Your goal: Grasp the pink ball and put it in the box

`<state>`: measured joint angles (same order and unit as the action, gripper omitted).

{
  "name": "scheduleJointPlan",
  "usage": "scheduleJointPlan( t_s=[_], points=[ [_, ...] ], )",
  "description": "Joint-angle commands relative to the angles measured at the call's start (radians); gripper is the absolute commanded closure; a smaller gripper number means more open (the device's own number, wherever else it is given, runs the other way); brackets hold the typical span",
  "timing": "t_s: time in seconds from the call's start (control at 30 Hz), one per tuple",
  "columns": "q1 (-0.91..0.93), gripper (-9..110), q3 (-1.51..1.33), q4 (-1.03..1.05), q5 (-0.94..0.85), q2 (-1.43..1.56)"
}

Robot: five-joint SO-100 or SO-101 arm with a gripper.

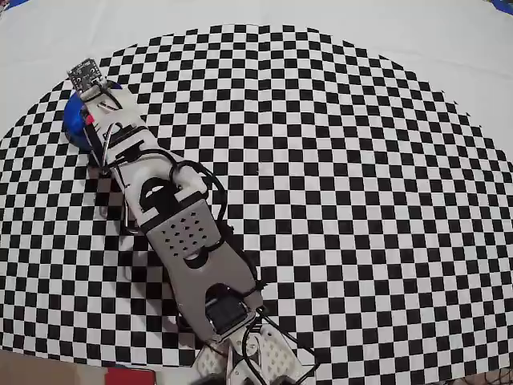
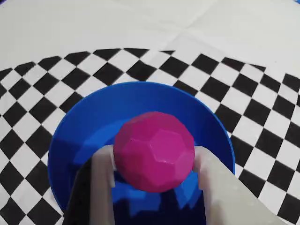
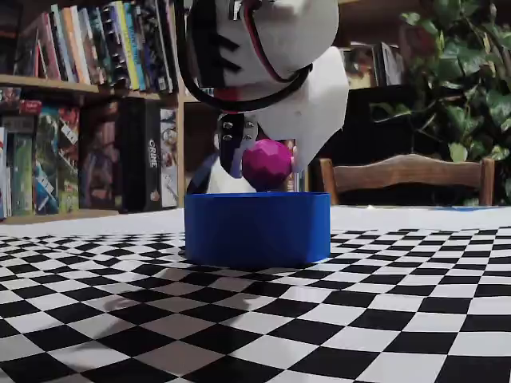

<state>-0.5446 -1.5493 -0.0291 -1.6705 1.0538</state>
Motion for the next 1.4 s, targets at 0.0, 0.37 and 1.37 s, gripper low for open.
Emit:
scheduleJointPlan(
  t_s=[0.0,0.37,1.37],
  points=[
    [-0.002,101,0.041,0.002,-0.005,0.015],
    [-0.006,101,0.041,0.002,-0.005,0.012],
    [-0.002,73,0.04,-0.015,0.005,0.025]
  ],
)
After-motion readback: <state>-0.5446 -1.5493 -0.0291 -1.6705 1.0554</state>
